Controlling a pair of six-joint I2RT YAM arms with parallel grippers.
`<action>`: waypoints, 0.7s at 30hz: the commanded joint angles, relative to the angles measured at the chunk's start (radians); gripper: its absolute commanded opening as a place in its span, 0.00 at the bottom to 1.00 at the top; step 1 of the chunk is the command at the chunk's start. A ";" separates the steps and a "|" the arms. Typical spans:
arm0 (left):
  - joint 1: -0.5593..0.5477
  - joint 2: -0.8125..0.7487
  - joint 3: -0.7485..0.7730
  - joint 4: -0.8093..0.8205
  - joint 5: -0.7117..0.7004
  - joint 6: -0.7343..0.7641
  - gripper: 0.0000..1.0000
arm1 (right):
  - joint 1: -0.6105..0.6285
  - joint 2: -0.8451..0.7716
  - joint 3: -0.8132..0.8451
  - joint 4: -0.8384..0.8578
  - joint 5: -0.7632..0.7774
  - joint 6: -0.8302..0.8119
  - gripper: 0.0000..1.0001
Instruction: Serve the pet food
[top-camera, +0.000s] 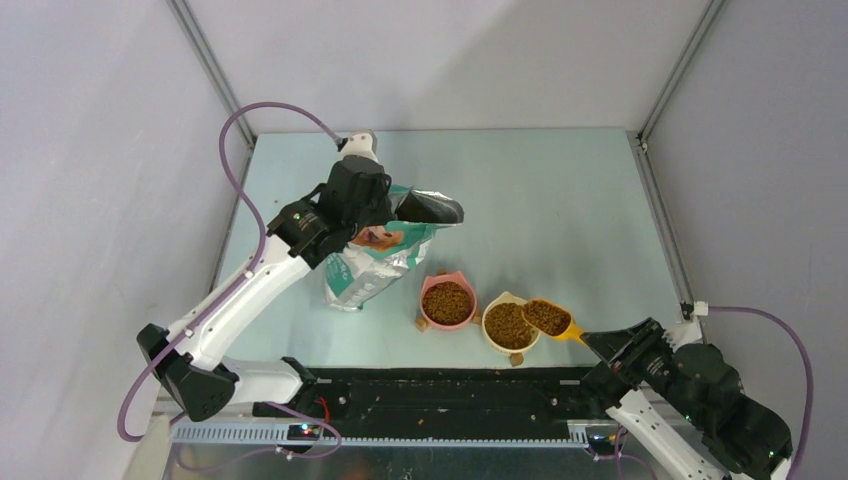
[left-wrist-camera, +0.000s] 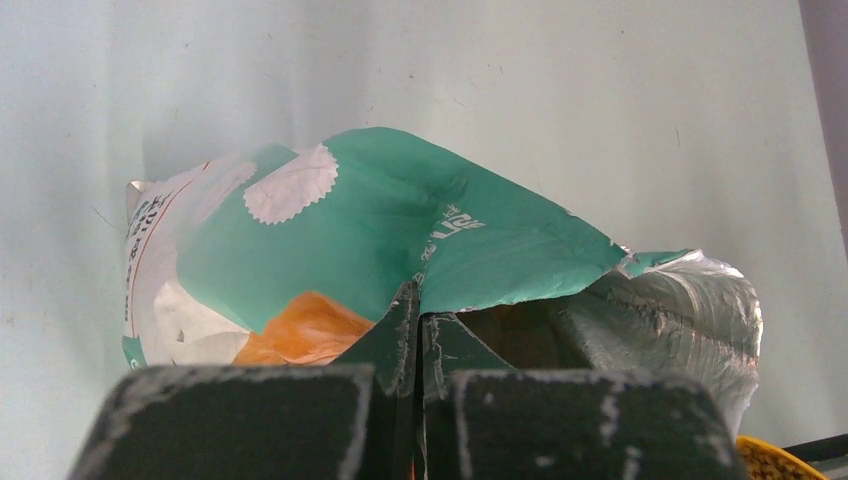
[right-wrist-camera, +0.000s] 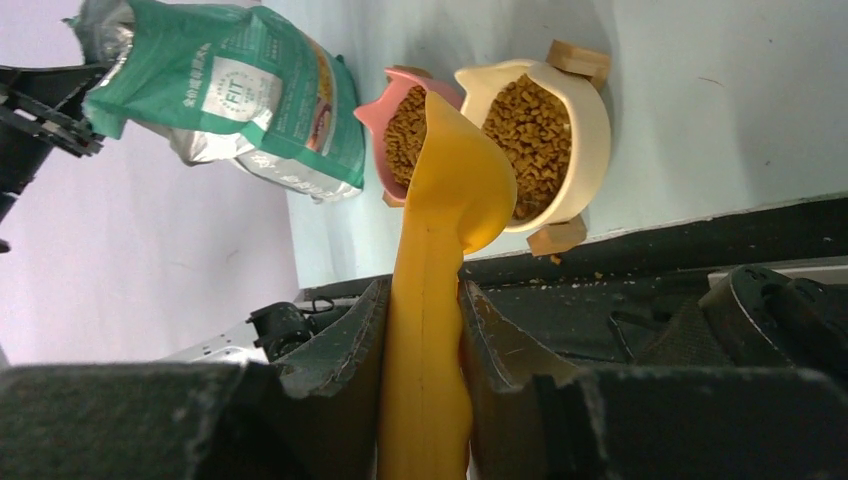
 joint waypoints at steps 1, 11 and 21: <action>0.011 0.023 0.003 -0.069 -0.046 0.019 0.00 | 0.014 -0.103 -0.028 0.042 0.047 0.033 0.00; 0.012 0.016 0.003 -0.070 -0.045 0.020 0.00 | 0.043 -0.097 -0.097 0.061 0.064 0.049 0.00; 0.012 0.004 0.005 -0.070 -0.045 0.020 0.00 | 0.044 -0.030 -0.151 0.099 0.043 0.010 0.00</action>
